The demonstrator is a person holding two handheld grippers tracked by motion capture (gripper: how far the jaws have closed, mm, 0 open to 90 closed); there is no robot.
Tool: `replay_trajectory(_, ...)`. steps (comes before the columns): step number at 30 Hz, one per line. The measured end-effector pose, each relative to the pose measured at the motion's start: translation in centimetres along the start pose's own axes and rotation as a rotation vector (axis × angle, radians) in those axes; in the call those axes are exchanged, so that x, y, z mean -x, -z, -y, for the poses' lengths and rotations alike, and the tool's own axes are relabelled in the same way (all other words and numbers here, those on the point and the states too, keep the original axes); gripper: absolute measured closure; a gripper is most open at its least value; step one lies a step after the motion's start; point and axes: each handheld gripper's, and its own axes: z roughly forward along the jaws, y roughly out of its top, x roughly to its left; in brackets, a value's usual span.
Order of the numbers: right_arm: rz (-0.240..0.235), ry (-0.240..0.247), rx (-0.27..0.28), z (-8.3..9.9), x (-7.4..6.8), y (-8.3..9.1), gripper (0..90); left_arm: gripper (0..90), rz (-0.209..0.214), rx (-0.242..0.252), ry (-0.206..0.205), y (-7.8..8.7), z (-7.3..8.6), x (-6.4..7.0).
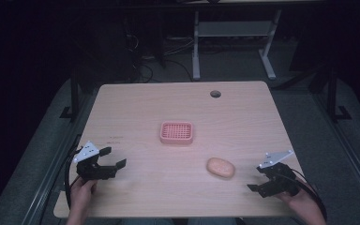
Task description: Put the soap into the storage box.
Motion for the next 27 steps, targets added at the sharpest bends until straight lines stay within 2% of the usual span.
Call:
replay_trajectory(11, -0.013, 0.033, -0.036, -1.4, 0.0, 0.1, 22.4, 14.3, -0.003, 0.003, 0.005, 0.0, 0.0, 0.0)
replay_trajectory(27, -0.032, 0.11, -0.084, -4.9, -0.7, -0.3, 21.6, 14.3, -0.003, 0.007, 0.005, 0.1, 0.0, -0.1)
